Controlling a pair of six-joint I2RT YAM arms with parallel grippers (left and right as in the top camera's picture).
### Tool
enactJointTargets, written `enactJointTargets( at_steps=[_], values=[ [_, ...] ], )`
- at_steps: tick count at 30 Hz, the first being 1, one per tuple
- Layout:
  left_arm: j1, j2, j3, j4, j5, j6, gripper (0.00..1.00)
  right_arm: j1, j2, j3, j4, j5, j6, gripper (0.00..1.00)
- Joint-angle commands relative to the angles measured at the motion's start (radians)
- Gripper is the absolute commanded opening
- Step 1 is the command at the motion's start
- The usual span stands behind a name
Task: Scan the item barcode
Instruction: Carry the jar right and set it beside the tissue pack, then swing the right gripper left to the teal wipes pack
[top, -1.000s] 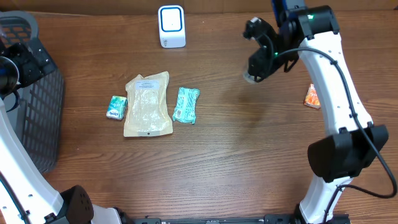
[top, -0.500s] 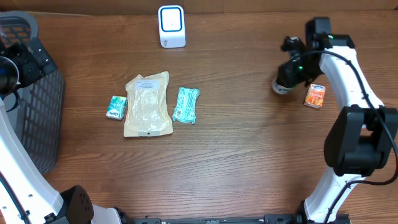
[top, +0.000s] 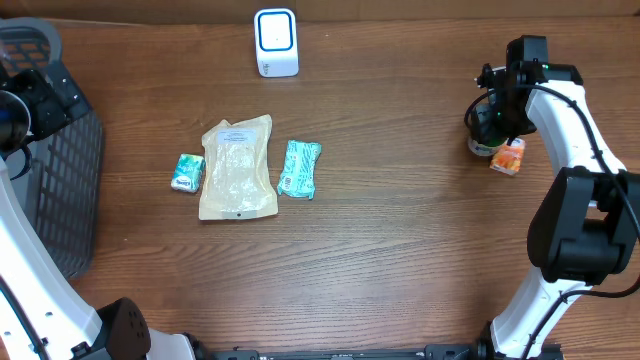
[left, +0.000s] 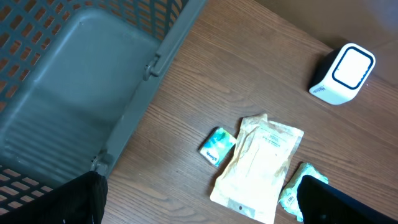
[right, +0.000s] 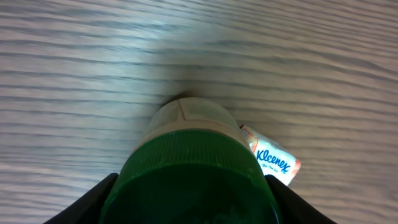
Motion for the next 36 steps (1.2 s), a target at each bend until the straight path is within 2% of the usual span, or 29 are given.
enactJointTargets(
  at_steps=[1, 7, 9, 12, 13, 18, 22, 26, 30, 32, 35, 36],
  values=[
    [0.001, 0.003, 0.004, 0.002, 0.008, 0.022, 1.00, 0.002, -0.006, 0.002, -0.005, 0.101, 0.044, 0.44],
    [0.001, 0.003, 0.004, 0.002, 0.008, 0.022, 1.00, 0.002, -0.006, 0.002, -0.016, 0.100, 0.045, 0.57],
    [0.001, 0.003, 0.004, 0.002, 0.008, 0.022, 1.00, 0.002, -0.007, 0.002, -0.019, 0.089, 0.045, 0.67],
    [0.001, 0.003, 0.004, 0.002, 0.008, 0.022, 1.00, 0.002, -0.007, 0.002, -0.019, 0.049, 0.045, 0.95],
    [0.001, 0.003, 0.004, 0.002, 0.008, 0.022, 1.00, 0.002, -0.007, 0.003, -0.019, 0.036, 0.044, 1.00],
    [0.001, 0.003, 0.004, 0.002, 0.008, 0.022, 1.00, 0.002, -0.008, 0.021, -0.020, -0.037, 0.045, 1.00],
    [0.001, 0.003, 0.004, 0.002, 0.008, 0.022, 0.99, 0.005, -0.013, 0.102, -0.089, -0.084, 0.045, 1.00],
    [0.001, 0.003, 0.004, 0.002, 0.008, 0.022, 0.99, 0.014, -0.020, 0.294, -0.216, -0.227, 0.191, 1.00],
    [0.001, 0.003, 0.004, 0.002, 0.008, 0.022, 1.00, 0.016, -0.020, 0.474, -0.278, -0.521, 0.349, 1.00],
    [0.001, 0.003, 0.004, 0.002, 0.008, 0.022, 1.00, 0.016, -0.020, 0.521, -0.277, -0.721, 0.357, 1.00],
    [0.001, 0.003, 0.004, 0.002, 0.008, 0.022, 0.99, 0.021, -0.019, 0.527, -0.235, -0.901, 0.357, 1.00],
    [0.001, 0.003, 0.004, 0.002, 0.008, 0.022, 0.99, 0.029, -0.013, 0.521, -0.217, -0.930, 0.358, 0.96]
  ],
)
